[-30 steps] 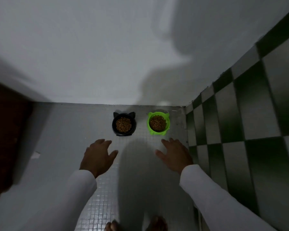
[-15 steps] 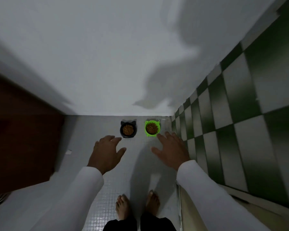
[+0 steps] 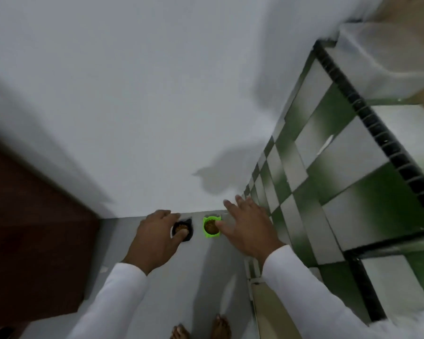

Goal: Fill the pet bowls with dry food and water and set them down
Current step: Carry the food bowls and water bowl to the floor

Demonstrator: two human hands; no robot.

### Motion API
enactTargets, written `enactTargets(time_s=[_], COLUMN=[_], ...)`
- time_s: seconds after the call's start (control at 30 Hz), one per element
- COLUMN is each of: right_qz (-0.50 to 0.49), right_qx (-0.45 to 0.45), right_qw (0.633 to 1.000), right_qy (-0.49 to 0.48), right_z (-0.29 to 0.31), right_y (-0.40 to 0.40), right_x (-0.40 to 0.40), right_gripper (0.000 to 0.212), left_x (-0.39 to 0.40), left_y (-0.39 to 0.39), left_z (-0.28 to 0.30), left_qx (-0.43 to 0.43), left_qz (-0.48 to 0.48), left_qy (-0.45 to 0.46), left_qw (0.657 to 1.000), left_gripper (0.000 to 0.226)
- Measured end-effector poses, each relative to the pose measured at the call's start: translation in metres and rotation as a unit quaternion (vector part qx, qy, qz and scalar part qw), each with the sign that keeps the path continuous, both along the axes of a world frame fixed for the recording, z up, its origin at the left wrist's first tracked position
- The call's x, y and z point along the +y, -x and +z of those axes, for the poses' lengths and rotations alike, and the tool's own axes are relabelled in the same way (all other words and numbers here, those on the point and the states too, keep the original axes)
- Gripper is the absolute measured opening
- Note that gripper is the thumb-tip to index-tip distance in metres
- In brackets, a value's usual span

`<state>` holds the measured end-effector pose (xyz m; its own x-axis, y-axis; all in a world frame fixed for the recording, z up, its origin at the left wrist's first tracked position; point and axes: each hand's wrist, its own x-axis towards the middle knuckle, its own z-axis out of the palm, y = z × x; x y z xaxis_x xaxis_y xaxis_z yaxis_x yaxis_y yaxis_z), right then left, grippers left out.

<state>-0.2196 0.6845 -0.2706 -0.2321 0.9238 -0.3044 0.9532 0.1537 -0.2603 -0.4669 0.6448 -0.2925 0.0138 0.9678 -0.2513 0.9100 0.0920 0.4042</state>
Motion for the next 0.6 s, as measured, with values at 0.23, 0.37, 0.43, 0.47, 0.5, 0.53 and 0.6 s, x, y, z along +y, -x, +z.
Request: enactTargets(time_s=[0.23,0.37,0.43,0.47,0.5,0.53,0.6], right_qz=[-0.035,-0.063,-0.078,-0.085,-0.093,-0.101,-0.118], right_qx=[0.007,0.005,-0.004,-0.008,-0.011,-0.013,-0.013], right_qw=[0.998,0.996,0.994,0.993,0.992,0.99,0.986], right_qy=[-0.045,-0.066,-0.081,-0.084,-0.089,-0.097,-0.115], right_z=[0.063,0.087,0.097,0.103,0.11,0.117,0.131], right_y=[-0.03,-0.042,-0.046,-0.047,-0.048,-0.049,-0.051], right_x=[-0.018,-0.029,-0.035,-0.038,-0.042,-0.046,-0.054], right_gripper=[0.073,0.073,0.075,0.075,0.075,0.074,0.073], left_x=[0.014,0.018,0.019,0.02,0.021,0.022,0.025], left_y=[-0.03,-0.051,-0.06,-0.063,-0.066,-0.069,-0.074], left_z=[0.065,0.094,0.105,0.109,0.114,0.119,0.129], left_qx=[0.009,0.007,0.004,0.002,-0.002,-0.005,-0.007], left_qz=[-0.046,-0.08,-0.099,-0.109,-0.119,-0.129,-0.155], left_qy=[-0.07,-0.095,-0.108,-0.115,-0.121,-0.125,-0.136], left_qw=[0.996,0.992,0.989,0.987,0.985,0.984,0.978], left_gripper=[0.072,0.073,0.074,0.074,0.074,0.073,0.068])
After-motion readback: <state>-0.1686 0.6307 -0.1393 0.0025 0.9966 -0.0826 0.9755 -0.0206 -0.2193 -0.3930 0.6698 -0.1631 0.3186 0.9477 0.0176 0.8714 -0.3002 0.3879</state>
